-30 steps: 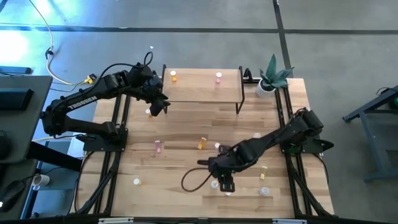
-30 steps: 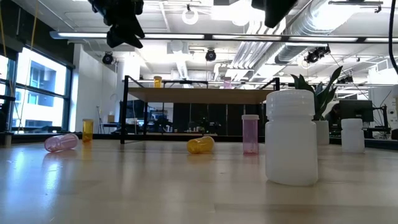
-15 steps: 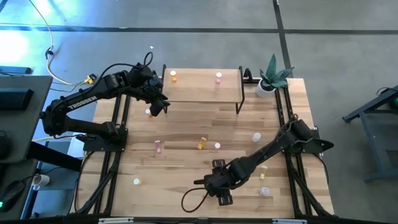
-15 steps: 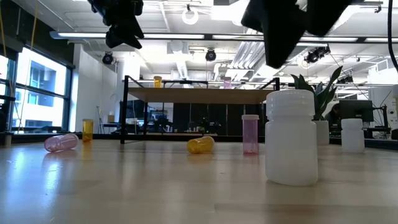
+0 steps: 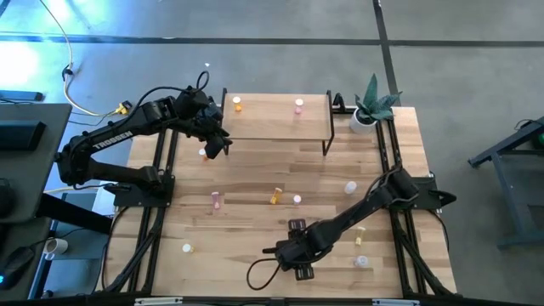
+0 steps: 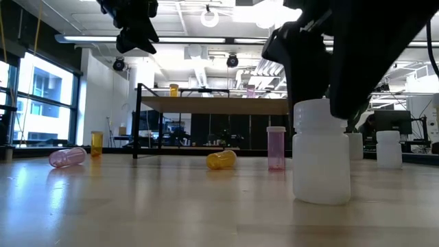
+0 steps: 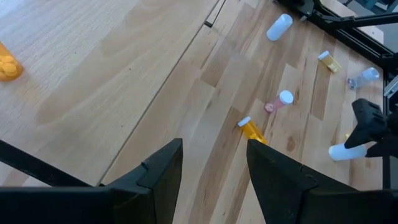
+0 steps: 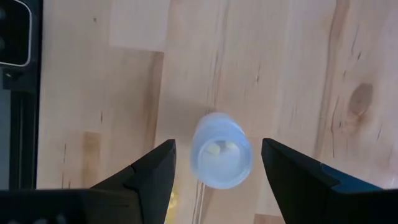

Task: Pick and place medicine bottles onto shelf by color
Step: Put the bottom white pill bottle on the shelf

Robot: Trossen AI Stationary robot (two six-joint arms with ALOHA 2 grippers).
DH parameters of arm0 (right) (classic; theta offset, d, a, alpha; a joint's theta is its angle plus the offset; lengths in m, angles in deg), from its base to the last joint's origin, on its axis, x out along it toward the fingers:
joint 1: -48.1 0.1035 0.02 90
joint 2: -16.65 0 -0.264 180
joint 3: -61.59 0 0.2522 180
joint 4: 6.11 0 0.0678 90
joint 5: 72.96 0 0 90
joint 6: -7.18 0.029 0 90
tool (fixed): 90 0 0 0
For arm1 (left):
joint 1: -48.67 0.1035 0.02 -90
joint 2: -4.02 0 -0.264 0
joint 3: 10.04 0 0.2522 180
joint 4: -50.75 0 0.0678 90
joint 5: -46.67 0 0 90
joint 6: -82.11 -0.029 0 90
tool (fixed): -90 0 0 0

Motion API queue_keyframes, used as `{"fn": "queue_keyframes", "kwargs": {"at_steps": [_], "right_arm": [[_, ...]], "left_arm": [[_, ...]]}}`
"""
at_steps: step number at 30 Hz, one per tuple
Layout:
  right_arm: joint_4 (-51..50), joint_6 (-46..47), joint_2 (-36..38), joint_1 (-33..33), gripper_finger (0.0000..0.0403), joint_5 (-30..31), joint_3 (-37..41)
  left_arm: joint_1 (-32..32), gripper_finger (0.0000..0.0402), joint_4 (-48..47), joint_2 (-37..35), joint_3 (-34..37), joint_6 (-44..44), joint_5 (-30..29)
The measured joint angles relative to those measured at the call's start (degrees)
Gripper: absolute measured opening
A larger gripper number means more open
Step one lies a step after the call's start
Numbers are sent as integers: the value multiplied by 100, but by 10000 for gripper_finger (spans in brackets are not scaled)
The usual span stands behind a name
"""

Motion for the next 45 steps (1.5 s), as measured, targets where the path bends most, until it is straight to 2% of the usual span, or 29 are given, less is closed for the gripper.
{"fn": "queue_keyframes", "kwargs": {"at_steps": [4,12,15,21,29,38,45], "right_arm": [[2,24,-26,-7,214,0,0],[9,106,-26,-127,137,-22,0],[12,130,-22,-183,122,-54,0],[-12,119,43,-335,122,-89,0],[-114,-88,479,-828,122,-82,0],[-212,-299,1168,-1686,121,-31,-1],[-295,-538,1687,-2431,122,329,-2]], "left_arm": [[0,170,0,0,-1,-1,0],[0,170,0,0,0,-122,-1],[0,170,-2,0,0,-127,-2],[30,170,-13,0,-1,-109,-44],[359,170,1,-98,-1,-263,-46],[520,170,21,-120,-1,-433,-70],[520,170,55,-120,-1,-559,-68]]}}
